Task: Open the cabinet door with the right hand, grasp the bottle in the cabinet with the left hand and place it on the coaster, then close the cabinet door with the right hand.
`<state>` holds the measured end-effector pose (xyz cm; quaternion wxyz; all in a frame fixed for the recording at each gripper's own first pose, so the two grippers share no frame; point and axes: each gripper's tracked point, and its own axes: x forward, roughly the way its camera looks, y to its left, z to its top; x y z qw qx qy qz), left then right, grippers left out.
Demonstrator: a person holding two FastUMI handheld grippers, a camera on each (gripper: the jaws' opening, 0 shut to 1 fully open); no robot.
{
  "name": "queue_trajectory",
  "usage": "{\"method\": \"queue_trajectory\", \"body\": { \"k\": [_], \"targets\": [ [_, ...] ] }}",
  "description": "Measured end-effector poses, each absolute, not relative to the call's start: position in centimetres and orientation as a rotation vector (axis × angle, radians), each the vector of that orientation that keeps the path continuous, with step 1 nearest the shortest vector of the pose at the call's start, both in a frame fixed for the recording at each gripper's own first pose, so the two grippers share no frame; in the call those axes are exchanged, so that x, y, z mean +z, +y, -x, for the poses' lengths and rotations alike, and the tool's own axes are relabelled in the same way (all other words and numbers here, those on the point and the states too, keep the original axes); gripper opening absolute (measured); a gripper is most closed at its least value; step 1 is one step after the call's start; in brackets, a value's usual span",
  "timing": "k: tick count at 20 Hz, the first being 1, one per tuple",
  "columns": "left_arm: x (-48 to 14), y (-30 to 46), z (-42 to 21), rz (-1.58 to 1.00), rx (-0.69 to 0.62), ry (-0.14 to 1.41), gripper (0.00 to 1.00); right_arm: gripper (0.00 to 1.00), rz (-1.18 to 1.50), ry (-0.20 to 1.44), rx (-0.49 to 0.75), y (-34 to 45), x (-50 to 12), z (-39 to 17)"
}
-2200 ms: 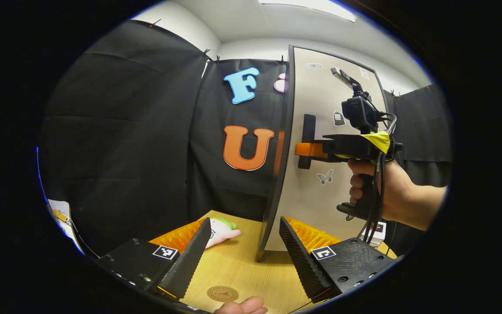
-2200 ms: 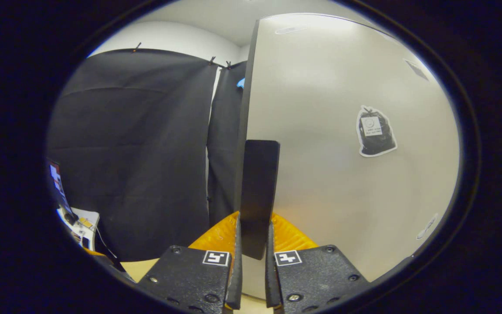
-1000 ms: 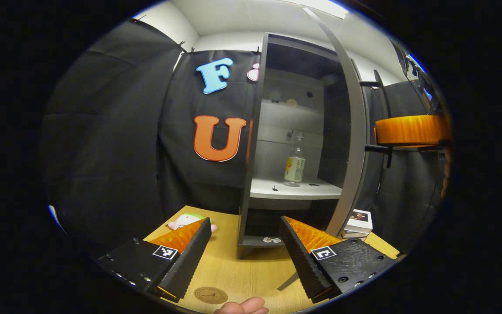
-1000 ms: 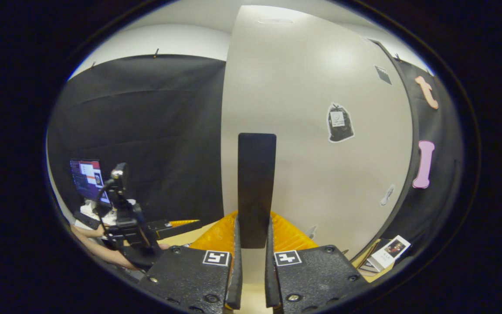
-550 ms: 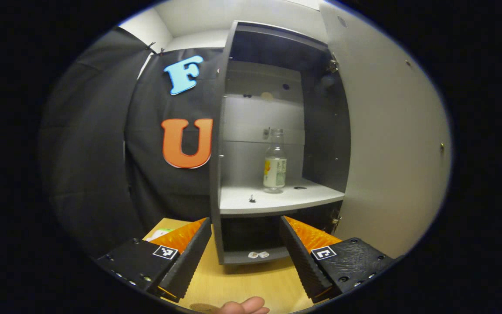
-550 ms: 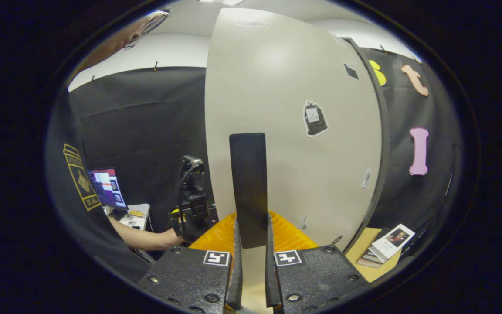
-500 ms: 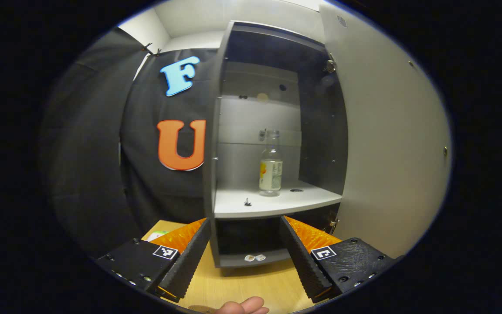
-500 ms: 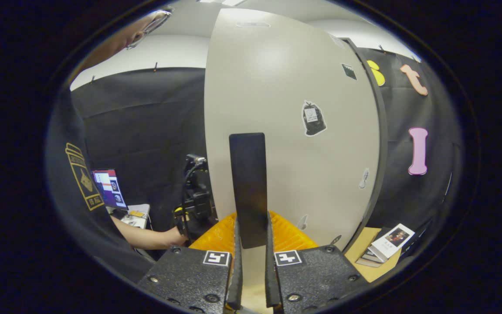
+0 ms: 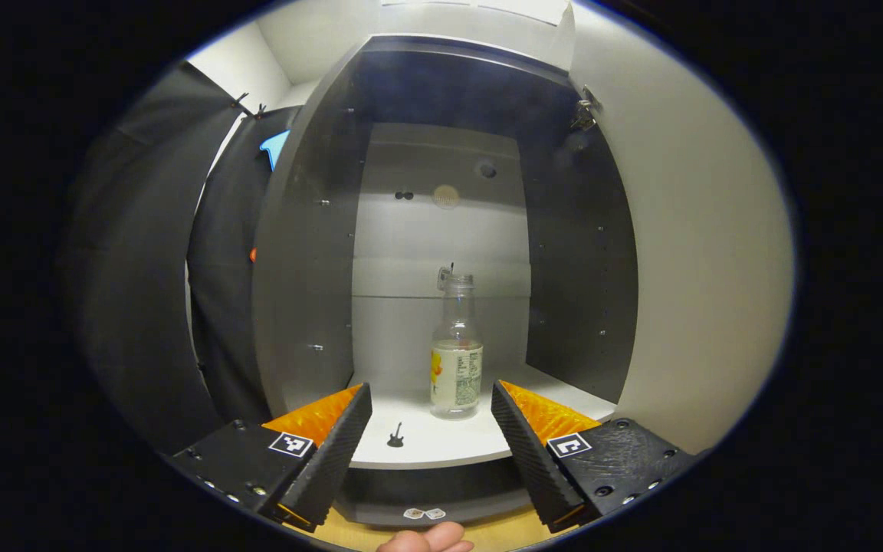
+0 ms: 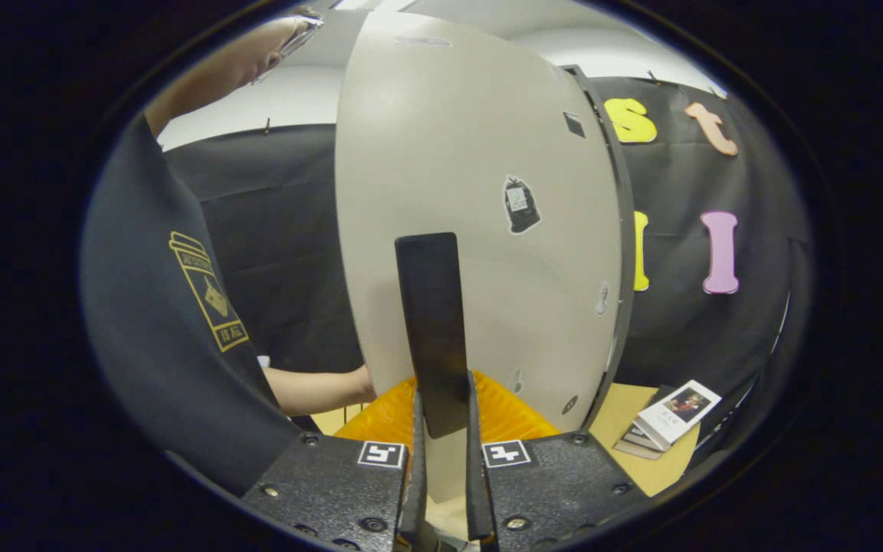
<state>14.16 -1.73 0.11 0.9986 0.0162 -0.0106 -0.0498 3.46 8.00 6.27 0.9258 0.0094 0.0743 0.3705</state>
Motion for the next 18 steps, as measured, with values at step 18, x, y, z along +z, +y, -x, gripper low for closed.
{"method": "queue_trajectory", "body": {
  "k": [18],
  "targets": [
    [-0.2,-5.4,-23.3,-0.059,-0.059,0.021,0.95,0.24,-0.152,0.007,0.445,2.8,6.3,-3.2]
  ]
}}
